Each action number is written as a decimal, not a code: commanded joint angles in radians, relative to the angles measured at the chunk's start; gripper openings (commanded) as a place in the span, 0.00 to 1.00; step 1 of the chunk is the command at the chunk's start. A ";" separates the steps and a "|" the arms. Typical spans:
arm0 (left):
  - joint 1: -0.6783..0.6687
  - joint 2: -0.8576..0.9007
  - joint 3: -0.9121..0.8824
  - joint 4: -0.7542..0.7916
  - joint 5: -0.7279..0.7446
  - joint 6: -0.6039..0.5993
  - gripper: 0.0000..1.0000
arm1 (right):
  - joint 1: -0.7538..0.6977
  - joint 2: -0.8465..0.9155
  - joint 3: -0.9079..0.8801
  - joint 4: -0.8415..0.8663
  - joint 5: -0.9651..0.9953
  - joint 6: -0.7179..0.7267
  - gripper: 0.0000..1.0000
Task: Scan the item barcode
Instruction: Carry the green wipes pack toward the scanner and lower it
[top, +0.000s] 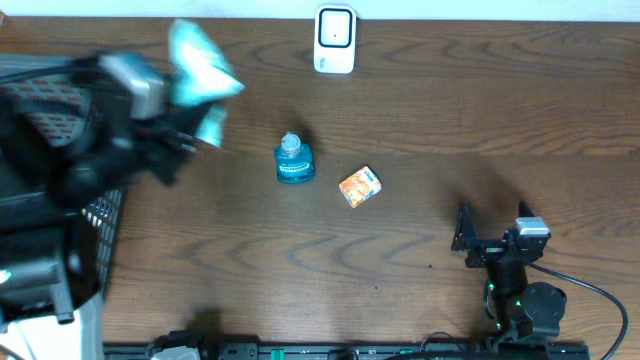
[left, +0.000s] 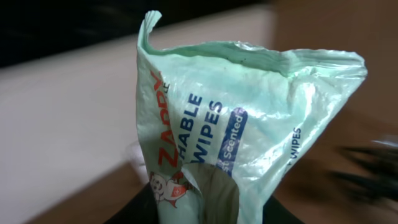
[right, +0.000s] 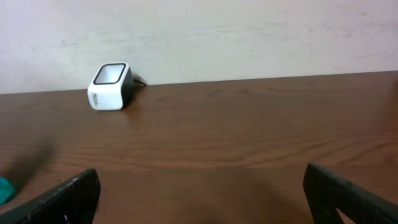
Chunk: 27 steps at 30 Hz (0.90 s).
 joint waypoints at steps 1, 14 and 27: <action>-0.212 0.056 0.005 -0.042 -0.043 -0.010 0.36 | 0.006 -0.004 -0.002 -0.003 -0.002 0.009 0.99; -0.853 0.521 0.005 -0.164 -0.669 -0.082 0.36 | 0.006 -0.004 -0.002 -0.003 -0.002 0.009 0.99; -0.980 0.954 0.005 0.102 -0.818 -0.657 0.36 | 0.006 -0.004 -0.002 -0.003 -0.002 0.009 0.99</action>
